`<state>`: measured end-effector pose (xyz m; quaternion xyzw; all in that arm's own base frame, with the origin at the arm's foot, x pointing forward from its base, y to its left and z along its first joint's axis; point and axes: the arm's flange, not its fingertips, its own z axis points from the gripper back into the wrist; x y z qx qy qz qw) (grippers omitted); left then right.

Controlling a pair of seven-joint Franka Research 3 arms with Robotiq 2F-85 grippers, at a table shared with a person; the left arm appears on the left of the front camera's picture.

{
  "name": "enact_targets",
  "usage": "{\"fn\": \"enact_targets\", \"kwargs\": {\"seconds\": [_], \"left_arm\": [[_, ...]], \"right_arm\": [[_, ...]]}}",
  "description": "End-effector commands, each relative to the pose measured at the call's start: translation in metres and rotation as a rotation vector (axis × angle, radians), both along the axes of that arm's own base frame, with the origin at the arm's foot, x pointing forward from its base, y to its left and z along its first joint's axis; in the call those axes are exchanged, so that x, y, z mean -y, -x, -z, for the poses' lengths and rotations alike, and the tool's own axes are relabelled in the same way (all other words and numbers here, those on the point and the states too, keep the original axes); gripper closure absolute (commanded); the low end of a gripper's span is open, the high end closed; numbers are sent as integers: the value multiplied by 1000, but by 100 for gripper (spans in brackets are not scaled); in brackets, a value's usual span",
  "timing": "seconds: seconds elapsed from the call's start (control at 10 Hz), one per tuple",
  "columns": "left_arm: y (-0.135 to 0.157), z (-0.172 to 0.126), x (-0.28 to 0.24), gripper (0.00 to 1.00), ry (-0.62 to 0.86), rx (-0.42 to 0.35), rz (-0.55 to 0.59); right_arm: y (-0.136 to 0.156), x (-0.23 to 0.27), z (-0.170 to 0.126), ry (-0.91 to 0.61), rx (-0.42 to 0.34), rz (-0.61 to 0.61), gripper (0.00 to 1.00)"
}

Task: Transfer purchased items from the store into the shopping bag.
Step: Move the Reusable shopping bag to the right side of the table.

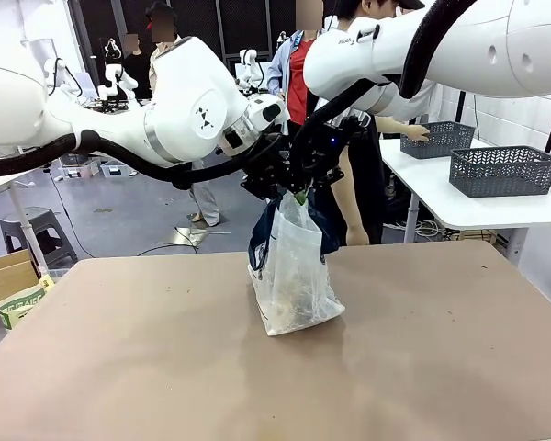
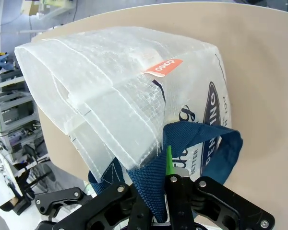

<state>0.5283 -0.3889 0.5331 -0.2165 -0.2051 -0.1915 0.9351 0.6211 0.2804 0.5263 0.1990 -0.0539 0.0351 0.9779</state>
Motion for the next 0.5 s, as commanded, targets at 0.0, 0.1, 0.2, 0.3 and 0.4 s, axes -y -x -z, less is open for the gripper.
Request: {"fn": "enact_targets", "kwargs": {"seconds": [0.0, 0.1, 0.2, 0.3, 0.4], "left_arm": [[8, 0, -9, 0, 77, 12, 21], [9, -1, -11, 0, 107, 16, 19], [11, -3, -11, 0, 126, 23, 15], [13, -4, -11, 0, 134, 30, 16], [15, -4, -11, 0, 142, 32, 19]], "right_arm": [[0, -1, -3, -29, 11, 38, 100], [0, -1, -3, -27, 11, 40, 100], [-1, 0, -3, -29, 12, 42, 100], [-1, 0, -3, -29, 12, 43, 100], [-1, 1, -3, -32, 13, 44, 100]]}}
